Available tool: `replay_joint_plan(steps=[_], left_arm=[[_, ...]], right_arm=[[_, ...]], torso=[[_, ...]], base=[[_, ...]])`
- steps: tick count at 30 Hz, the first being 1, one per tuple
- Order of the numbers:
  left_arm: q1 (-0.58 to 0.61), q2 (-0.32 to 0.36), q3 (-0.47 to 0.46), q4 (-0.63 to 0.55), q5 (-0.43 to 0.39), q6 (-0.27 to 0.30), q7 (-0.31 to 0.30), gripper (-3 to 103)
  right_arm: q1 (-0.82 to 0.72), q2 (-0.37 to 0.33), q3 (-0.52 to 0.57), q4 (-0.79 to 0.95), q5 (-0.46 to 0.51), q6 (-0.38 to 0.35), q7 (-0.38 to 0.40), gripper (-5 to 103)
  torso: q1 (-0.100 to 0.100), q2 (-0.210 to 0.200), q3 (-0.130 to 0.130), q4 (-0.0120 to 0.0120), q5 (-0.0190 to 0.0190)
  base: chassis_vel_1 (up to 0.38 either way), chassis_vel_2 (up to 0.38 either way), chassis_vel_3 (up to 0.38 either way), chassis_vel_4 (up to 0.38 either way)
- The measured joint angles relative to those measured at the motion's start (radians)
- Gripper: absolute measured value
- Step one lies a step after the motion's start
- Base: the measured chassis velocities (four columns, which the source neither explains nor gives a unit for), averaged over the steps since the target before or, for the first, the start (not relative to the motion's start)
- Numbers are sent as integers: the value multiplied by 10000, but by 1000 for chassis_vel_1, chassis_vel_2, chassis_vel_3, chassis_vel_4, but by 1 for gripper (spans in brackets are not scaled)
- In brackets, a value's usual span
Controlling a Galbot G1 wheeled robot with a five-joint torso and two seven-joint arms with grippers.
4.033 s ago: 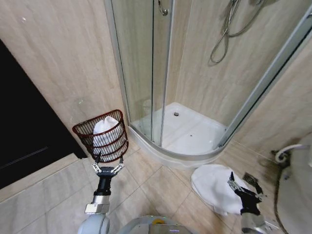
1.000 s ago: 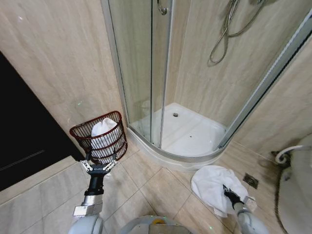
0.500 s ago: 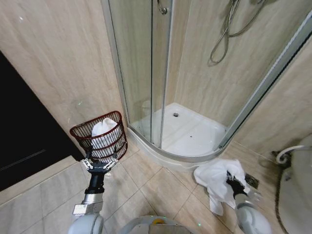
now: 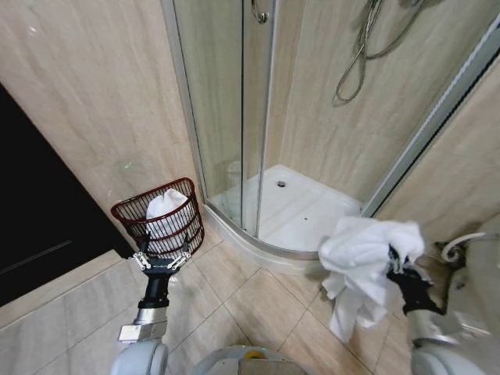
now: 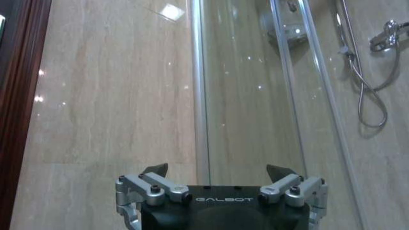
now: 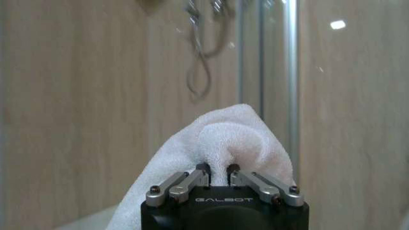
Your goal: Discard the used towel into the hamper.
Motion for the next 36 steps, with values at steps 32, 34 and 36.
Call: replay_joint_plan(steps=[32,34,36], left_arm=[[-119,-234,-91,-81,133,95,175,100],[-109,-238,-92,-111,154,96,176,100],[-59,-250,-98,-185,171,96,177,100]], right_arm=[[1109,-821,-1637,418,-1139,-1247,140,13],[1167,-861,-1635,418,-1093,-1268,135,13],[1222,-880,-1649,413,-998,-1298,127,13]], torso=[[1,0,1,1,2],[1,0,1,2,1],[1,0,1,3,1]], base=[[54,57,62,60],[131,113,133,131],[132,137,122,124]])
